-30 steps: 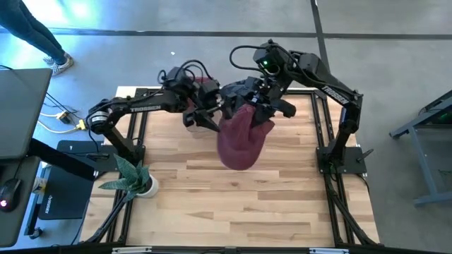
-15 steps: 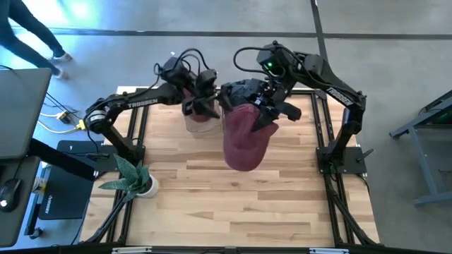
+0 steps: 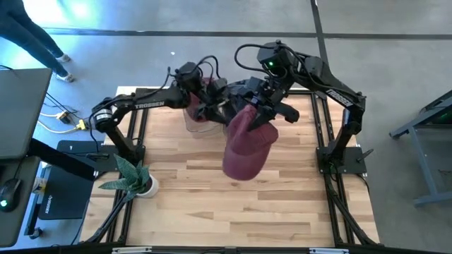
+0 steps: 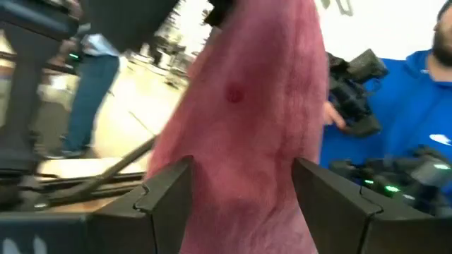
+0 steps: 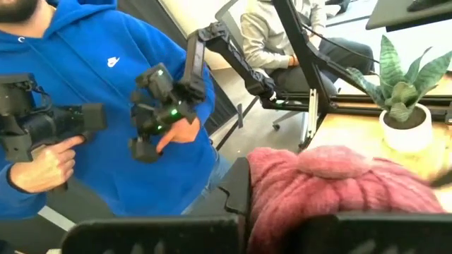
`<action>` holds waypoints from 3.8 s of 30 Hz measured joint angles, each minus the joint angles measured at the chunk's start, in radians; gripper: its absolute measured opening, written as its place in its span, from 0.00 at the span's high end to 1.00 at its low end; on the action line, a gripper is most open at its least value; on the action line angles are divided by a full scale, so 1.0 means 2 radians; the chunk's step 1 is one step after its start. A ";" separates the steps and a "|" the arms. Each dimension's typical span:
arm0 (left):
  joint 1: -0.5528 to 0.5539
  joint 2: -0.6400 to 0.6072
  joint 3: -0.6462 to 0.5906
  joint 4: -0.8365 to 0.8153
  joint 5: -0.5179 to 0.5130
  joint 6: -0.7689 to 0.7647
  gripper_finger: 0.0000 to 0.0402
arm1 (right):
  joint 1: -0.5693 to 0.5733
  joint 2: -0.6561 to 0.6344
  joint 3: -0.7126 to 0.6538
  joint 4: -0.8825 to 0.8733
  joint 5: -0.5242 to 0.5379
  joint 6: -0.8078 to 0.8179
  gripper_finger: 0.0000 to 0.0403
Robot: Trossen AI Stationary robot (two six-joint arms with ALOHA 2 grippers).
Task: Pick & Place hat
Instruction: Put the red cap into the left bin
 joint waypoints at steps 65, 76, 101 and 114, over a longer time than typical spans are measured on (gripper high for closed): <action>0.037 0.002 0.098 -0.670 0.082 0.467 0.96 | 0.021 -0.097 0.000 -0.075 0.346 -0.075 1.00; 0.001 0.009 0.099 -0.350 -0.045 0.166 0.87 | 0.009 -0.132 0.000 -0.058 0.370 -0.091 1.00; -0.042 0.078 0.098 -0.096 -0.074 -0.020 0.11 | 0.009 -0.159 0.000 -0.120 0.375 -0.099 0.99; -0.041 0.078 0.098 -0.036 -0.089 -0.041 0.67 | 0.010 -0.158 0.000 -0.171 0.373 -0.027 0.94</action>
